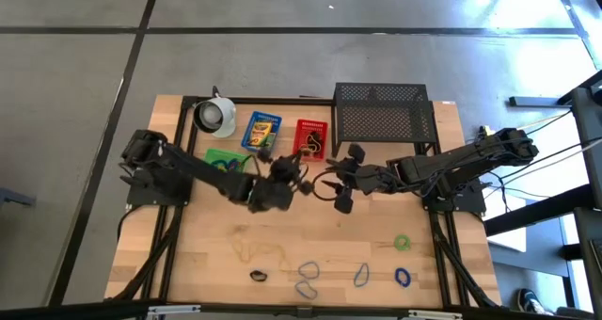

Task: Pick & Place Office Desk Supplies
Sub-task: Put the yellow rubber band into the red bin

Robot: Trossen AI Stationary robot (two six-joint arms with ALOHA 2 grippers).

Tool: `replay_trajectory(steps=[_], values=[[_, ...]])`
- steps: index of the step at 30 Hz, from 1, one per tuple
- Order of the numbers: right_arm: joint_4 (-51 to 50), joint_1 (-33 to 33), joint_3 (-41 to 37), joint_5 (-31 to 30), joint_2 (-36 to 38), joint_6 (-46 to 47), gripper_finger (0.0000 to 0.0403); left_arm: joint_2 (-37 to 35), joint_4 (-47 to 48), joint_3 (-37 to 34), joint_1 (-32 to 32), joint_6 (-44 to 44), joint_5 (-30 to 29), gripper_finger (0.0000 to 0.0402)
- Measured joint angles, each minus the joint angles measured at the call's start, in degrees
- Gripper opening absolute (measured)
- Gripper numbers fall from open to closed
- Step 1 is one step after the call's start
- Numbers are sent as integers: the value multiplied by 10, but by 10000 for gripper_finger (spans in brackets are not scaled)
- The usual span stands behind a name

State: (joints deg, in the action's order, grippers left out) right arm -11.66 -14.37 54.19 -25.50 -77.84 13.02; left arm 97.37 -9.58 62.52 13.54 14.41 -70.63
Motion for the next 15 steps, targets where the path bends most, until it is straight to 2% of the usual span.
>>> replay_trajectory(steps=[8, 15], values=[[0, 0, 0, 68, 0, 0, 178, 0, 0, 0, -104, 14, 114, 3], [0, 0, 0, 76, 0, 0, 178, 4, -1, 0, -163, 23, 180, 3]])
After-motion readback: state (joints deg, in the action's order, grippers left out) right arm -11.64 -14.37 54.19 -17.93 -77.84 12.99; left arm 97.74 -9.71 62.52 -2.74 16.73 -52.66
